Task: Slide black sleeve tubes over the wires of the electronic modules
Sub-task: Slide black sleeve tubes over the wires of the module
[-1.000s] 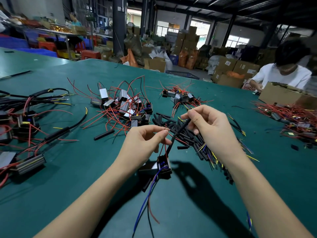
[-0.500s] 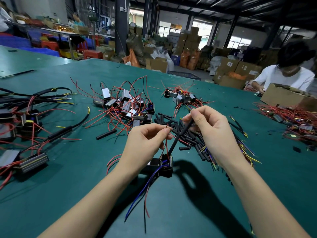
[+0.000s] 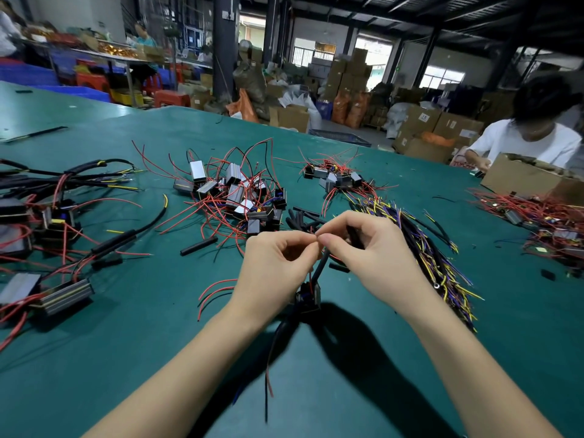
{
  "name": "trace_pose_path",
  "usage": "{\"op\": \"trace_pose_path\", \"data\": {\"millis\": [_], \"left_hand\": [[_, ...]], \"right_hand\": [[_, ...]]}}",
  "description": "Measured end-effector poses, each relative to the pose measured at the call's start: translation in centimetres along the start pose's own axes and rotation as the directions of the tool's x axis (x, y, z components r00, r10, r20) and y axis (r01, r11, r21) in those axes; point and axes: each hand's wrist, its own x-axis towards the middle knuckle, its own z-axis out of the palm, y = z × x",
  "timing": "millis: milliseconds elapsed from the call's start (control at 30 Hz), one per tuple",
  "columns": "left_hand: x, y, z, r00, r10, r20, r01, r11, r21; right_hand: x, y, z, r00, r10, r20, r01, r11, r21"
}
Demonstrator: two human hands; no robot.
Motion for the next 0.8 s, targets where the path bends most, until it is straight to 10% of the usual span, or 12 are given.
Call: {"op": "trace_pose_path", "data": {"millis": [267, 500, 633, 800], "left_hand": [[0.0, -0.1, 0.1, 0.996, -0.087, 0.027, 0.089, 0.994, -0.065], [0.4, -0.2, 0.0, 0.975, -0.175, 0.140, 0.198, 0.964, -0.175], [0.4, -0.5, 0.1, 0.975, -0.196, 0.102, 0.213, 0.956, -0.201], [0.2, -0.7, 0.4, 0.978, -0.190, 0.084, 0.205, 0.948, -0.244]], "right_hand": [[-0.1, 1.1, -0.2, 0.992, -0.128, -0.007, 0.125, 0.983, -0.137], [-0.5, 2.5, 0.2, 0.874, -0.477, 0.092, 0.459, 0.750, -0.476], [-0.1, 1.9, 0.2, 0.975, -0.165, -0.147, 0.158, 0.986, -0.062], [0.5, 0.8, -1.3, 0.982, 0.052, -0.181, 0.019, 0.929, 0.368]]}}
